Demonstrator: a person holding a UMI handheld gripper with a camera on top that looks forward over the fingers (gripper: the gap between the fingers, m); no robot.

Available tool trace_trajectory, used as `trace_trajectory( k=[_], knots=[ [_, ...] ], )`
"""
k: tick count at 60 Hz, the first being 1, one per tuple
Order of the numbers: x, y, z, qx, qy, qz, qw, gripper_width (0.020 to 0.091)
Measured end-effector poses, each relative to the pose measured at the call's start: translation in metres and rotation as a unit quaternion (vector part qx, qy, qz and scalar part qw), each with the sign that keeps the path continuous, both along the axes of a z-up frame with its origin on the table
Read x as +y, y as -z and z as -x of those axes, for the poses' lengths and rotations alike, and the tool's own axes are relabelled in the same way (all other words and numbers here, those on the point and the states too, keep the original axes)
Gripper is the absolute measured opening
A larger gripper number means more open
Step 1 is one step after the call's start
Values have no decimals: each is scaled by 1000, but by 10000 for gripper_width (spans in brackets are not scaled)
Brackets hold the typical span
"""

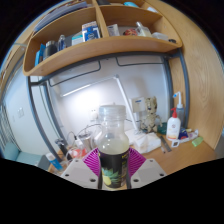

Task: Pour water

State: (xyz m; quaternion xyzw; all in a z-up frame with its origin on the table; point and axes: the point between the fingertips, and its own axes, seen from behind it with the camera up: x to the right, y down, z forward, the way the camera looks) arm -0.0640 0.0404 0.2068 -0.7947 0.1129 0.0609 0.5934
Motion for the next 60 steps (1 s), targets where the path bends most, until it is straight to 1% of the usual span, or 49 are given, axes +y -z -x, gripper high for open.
trace_trajectory(
  k=[2, 6, 10, 14, 17, 28, 34, 38, 40, 46, 51, 53, 54, 57, 59, 60],
  knots=[
    [1, 5, -14, -27, 9, 1, 1000, 323],
    [8, 21, -32, -61, 13, 3, 998, 331],
    [14, 47, -40, -80, 7, -2, 997, 336],
    [20, 68, -46, -94, 0, 17, 995, 337],
    [25, 82, -50, -104, 2, 13, 994, 339],
    [36, 110, -66, -107, 19, 15, 994, 337],
    [39, 123, -64, -97, 18, 5, 995, 350],
    [39, 138, -61, -96, 13, 16, 995, 358],
    [40, 133, -59, -101, 10, 0, 995, 366],
    [37, 135, -56, -107, 5, -4, 994, 410],
    [34, 136, -56, -103, 10, -2, 995, 436],
    [32, 143, -56, -98, 12, 14, 995, 455],
    [31, 147, -56, -96, 11, 23, 995, 476],
    [27, 158, -56, -96, 8, 45, 994, 583],
    [23, 163, -55, -96, 6, 55, 994, 628],
    [21, 165, -54, -94, 5, 61, 994, 635]
  ],
)
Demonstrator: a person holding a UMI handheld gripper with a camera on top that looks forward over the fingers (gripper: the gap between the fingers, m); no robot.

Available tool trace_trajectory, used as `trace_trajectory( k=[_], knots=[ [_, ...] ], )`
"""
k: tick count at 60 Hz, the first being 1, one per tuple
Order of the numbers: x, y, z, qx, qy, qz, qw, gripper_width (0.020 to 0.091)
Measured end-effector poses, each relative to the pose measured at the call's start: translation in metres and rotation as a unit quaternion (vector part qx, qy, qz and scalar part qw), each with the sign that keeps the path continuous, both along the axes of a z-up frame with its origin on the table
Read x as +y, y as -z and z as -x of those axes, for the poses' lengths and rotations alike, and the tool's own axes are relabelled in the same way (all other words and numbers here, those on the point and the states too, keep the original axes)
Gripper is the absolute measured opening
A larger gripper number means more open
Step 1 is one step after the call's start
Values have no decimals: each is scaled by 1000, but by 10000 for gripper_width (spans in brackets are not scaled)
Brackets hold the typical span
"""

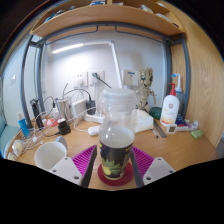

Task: Pour water

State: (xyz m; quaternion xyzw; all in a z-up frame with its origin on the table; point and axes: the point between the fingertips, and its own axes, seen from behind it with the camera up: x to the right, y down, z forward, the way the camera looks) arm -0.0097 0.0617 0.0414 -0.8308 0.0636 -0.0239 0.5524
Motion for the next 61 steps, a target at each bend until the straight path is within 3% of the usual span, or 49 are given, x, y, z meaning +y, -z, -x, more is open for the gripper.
trace_trajectory(
  k=[17, 28, 36, 47, 61],
  knots=[
    [-77, 17, 12, 2, -53, 97, 994, 640],
    [-149, -10, -14, -31, -94, 171, 980, 649],
    [-174, -47, -37, -18, -93, 178, 979, 649],
    [-186, -84, -78, 21, -58, 161, 985, 638],
    [-194, -102, -115, 34, -39, 151, 987, 641]
  ],
)
